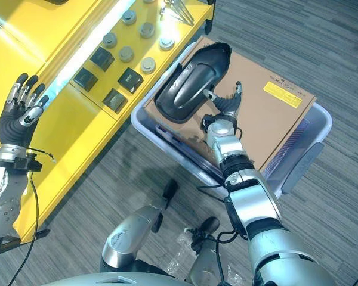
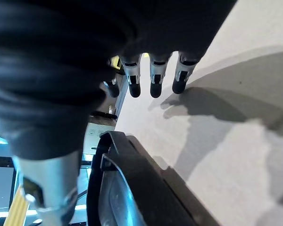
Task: Move parts from the plastic box to the shelf.
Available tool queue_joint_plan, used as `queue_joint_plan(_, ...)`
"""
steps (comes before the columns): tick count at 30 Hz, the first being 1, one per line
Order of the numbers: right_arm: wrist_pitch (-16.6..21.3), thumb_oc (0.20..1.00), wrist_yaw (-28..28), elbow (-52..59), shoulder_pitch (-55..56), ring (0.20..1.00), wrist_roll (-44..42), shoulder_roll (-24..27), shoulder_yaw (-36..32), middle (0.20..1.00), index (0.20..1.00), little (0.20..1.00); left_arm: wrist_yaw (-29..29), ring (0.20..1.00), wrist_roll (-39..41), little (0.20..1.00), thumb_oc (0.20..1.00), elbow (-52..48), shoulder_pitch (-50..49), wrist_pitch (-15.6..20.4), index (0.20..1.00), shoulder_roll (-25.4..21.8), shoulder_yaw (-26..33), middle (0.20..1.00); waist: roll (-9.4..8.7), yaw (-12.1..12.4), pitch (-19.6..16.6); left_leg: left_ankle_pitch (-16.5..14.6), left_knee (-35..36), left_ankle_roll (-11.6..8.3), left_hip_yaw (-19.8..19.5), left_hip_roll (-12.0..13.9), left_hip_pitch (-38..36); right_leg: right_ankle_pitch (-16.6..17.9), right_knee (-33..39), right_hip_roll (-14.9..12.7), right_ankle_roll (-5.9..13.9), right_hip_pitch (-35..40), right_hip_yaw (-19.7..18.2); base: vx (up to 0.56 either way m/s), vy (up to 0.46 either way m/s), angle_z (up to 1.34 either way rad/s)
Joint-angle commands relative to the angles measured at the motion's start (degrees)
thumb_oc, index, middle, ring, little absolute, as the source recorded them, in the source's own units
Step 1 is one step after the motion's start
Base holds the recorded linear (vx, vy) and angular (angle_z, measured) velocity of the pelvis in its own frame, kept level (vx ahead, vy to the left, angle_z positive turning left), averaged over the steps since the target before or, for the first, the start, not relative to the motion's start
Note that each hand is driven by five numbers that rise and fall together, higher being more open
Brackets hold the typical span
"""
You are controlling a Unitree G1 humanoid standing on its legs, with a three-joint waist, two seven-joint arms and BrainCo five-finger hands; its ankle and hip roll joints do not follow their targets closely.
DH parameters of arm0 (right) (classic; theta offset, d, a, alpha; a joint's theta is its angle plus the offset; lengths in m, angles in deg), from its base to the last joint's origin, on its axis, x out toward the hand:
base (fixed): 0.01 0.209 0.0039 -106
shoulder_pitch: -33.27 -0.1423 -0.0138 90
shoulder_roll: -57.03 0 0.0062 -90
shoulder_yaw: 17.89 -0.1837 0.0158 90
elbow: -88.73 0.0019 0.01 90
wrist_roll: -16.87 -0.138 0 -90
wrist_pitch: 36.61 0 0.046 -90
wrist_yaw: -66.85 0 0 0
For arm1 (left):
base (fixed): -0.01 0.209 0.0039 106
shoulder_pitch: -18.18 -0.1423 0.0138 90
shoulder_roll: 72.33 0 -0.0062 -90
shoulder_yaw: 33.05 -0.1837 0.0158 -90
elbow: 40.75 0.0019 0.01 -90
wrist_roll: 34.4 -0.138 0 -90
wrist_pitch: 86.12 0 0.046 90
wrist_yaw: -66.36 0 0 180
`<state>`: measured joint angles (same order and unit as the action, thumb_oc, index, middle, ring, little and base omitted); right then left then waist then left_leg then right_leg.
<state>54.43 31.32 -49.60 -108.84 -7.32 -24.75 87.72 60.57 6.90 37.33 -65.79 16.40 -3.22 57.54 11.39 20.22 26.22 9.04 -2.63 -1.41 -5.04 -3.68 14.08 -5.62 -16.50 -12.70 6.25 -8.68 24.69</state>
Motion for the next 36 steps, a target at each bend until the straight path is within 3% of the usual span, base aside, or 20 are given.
queue_joint_plan(1, -1.9, 1.0, -3.04, 0.81, -2.24, 1.0, 4.57, -0.15, 3.85, 1.0, 1.0, 1.0, -0.73, 1.0, -1.37, 1.0, 1.0, -1.57, 2.9, 4.32, 1.0, 2.38, -0.95, 1.0, -0.6, 0.87, 0.85, -3.48, -1.2, 1.1, -1.39, -1.53, 2.22, 10.08, 12.22, -2.65, 1.91, 2.48, -0.87, 0.0, 0.0, 0.0)
queue_joint_plan(5, -8.35, 1.0, -8.81, -1.93, -1.32, 1.0, 8.05, -0.43, 5.2, 1.0, 1.0, 1.0, -1.49, 1.0, -1.81, 1.0, 1.0, -1.53, 2.83, 5.1, 1.0, 2.85, -1.96, 1.0, -0.33, 0.6, 1.01, -3.5, -1.2, 1.08, -1.11, -1.46, 2.26, 10.14, 11.98, -2.69, 1.92, 2.2, -1.24, 0.0, 0.004, -0.01)
queue_joint_plan(11, -13.82, 1.0, -10.73, -5.89, -1.85, 1.0, 11.61, 0.43, 7.93, 1.0, 1.0, 1.0, -1.78, 1.0, -1.68, 1.0, 1.0, -1.69, 2.82, 5.69, 1.0, 2.86, -3.17, 1.0, -0.04, 0.73, 1.29, -3.41, -1.37, 1.09, -1.17, -1.53, 2.51, 10.37, 11.82, -2.87, 2.04, 2.02, -1.12, 0.0, 0.0, 0.0)
queue_joint_plan(16, -20.58, 1.0, -8.97, -10.38, -3.43, 1.0, 12.94, 2.28, 10.88, 1.0, 1.0, 1.0, -1.63, 1.0, -0.85, 1.0, 1.0, -1.93, 3.26, 5.99, 1.0, 2.62, -3.79, 1.0, -0.05, 1.05, 1.33, -3.14, -0.97, 1.03, -1.21, -1.63, 2.63, 10.58, 11.91, -2.97, 2.32, 1.84, -1.0, -0.01, -0.005, 0.02)
queue_joint_plan(17, -22.75, 0.887, -7.93, -12.05, -3.76, 0.887, 12.96, 2.66, 11.91, 0.887, 0.887, 0.887, -1.59, 1.0, -0.84, 1.0, 1.0, -2.0, 3.41, 6.06, 1.0, 2.59, -3.99, 1.0, -0.08, 1.16, 1.38, -3.1, -1.0, 1.03, -1.15, -1.61, 2.71, 10.65, 11.91, -3.03, 2.39, 1.78, -0.94, -0.02, -0.005, 0.05)
queue_joint_plan(18, -23.51, 0.551, -7.17, -13.28, -3.94, 0.551, 12.92, 2.97, 12.43, 0.551, 0.551, 0.551, -1.7, 1.0, -0.65, 1.0, 1.0, -2.08, 3.56, 6.15, 1.0, 2.47, -4.19, 1.0, -0.08, 1.19, 1.4, -3.09, -1.04, 1.06, -1.08, -1.58, 2.77, 10.68, 11.88, -3.06, 2.42, 1.72, -0.93, -0.01, -0.002, 0.06)
queue_joint_plan(19, -23.65, 0.275, -6.58, -14.2, -4.07, 0.275, 13.17, 3.33, 12.76, 0.275, 0.275, 0.275, -1.78, 1.0, -0.43, 1.0, 1.0, -2.17, 3.71, 6.07, 1.0, 2.33, -4.28, 1.0, -0.09, 1.2, 1.44, -3.08, -1.08, 1.07, -1.02, -1.55, 2.82, 10.7, 11.83, -3.09, 2.45, 1.66, -0.96, -0.01, 0.001, 0.06)
queue_joint_plan(20, -23.81, 0.2, -6.33, -14.49, -4.09, 0.2, 13.37, 3.48, 12.87, 0.2, 0.2, 0.2, -1.86, 1.0, -0.33, 1.0, 1.0, -2.21, 3.76, 6.06, 1.0, 2.27, -4.29, 1.0, -0.09, 1.2, 1.46, -3.07, -1.09, 1.07, -1.0, -1.54, 2.83, 10.71, 11.81, -3.1, 2.47, 1.65, -0.97, 0.0, 0.003, 0.07)
queue_joint_plan(22, -23.48, 0.2, -4.17, -17.15, -4.12, 0.2, 13.41, 4.79, 14.13, 0.2, 0.2, 0.2, -2.12, 1.0, 0.5, 1.0, 1.0, -2.78, 3.74, 5.89, 1.0, 1.64, -4.53, 1.0, -0.13, 1.22, 1.46, -3.02, -0.97, 1.17, -0.93, -1.43, 2.7, 10.82, 11.87, -3.12, 2.56, 1.72, -1.08, 0.0, -0.001, 0.05)
queue_joint_plan(36, -16.21, 0.2, -3.72, -17.18, -4.58, 0.2, 11.74, 7.85, 13.97, 0.2, 0.2, 0.2, -2.24, 1.0, 1.54, 1.0, 1.0, -3.12, 3.51, 6.05, 1.0, 1.11, -4.7, 1.0, -0.23, 0.51, 1.65, -2.97, -0.35, 1.2, -0.33, -1.12, 2.18, 11.0, 12.19, -2.93, 2.51, 1.71, -1.49, 0.0, 0.0, 0.0)
